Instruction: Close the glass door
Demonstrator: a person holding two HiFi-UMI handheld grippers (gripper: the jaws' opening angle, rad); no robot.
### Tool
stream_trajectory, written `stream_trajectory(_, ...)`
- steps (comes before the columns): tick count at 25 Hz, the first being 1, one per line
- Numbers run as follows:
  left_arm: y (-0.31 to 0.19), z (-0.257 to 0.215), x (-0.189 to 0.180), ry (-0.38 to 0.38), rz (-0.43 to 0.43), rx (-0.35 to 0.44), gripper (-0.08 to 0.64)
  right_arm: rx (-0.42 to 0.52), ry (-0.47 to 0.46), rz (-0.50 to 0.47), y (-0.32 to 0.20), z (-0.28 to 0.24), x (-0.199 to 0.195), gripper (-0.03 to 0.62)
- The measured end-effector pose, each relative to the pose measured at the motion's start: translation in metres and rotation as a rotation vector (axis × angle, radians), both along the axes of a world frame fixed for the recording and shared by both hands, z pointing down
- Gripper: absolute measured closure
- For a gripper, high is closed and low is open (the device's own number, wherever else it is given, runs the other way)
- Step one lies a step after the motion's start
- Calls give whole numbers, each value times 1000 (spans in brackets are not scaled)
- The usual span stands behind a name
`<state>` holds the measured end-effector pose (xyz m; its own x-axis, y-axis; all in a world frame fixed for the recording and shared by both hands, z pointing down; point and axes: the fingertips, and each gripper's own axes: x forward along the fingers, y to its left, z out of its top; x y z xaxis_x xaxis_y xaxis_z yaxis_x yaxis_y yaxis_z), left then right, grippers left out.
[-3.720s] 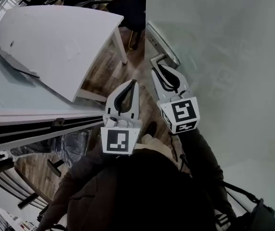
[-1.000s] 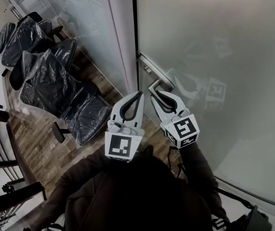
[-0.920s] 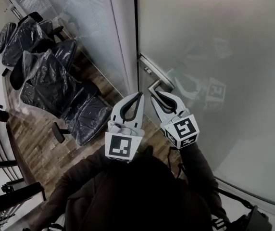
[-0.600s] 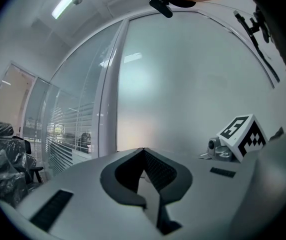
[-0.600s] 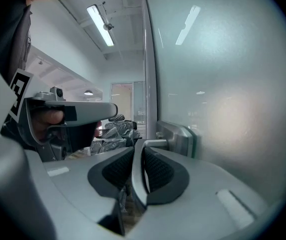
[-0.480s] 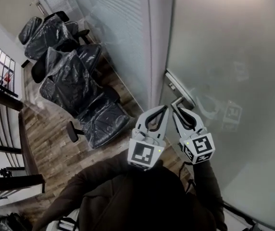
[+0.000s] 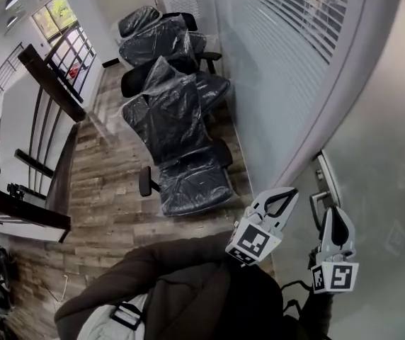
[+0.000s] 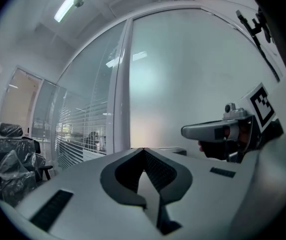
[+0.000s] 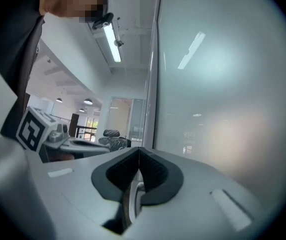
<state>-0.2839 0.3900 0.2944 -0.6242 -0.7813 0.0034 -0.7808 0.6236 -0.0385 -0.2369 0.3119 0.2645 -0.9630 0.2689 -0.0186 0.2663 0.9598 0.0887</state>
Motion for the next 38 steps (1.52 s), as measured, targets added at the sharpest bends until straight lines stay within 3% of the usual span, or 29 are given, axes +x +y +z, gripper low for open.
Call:
stream_trajectory(1, 1, -2, 0, 1, -2, 1, 563, -31, -15, 12, -4, -6, 3, 591)
stream_trajectory(6, 5, -6, 2, -14, -5, 3, 563, -131, 14, 94, -19, 9, 11, 591)
stream_trajectory(9, 9, -5, 5, -21, -3, 14, 564, -133, 43, 78, -9, 21, 13, 589)
stream_trajectory(13, 7, 6, 18, -35, 4, 0, 563, -108, 15, 63, -5, 23, 22, 590)
stream_trajectory(17, 15, -1, 17, -5, -25, 134, 563, -96, -26, 26, 10, 21, 14, 591)
stream_trajectory(22, -8, 11, 21, 11, 38, -11, 563, -76, 3, 59, -2, 17, 19, 592)
stream_trajectory(38, -32, 10, 20, -9, 91, -32, 563, -95, 8, 78, -20, 12, 19, 591)
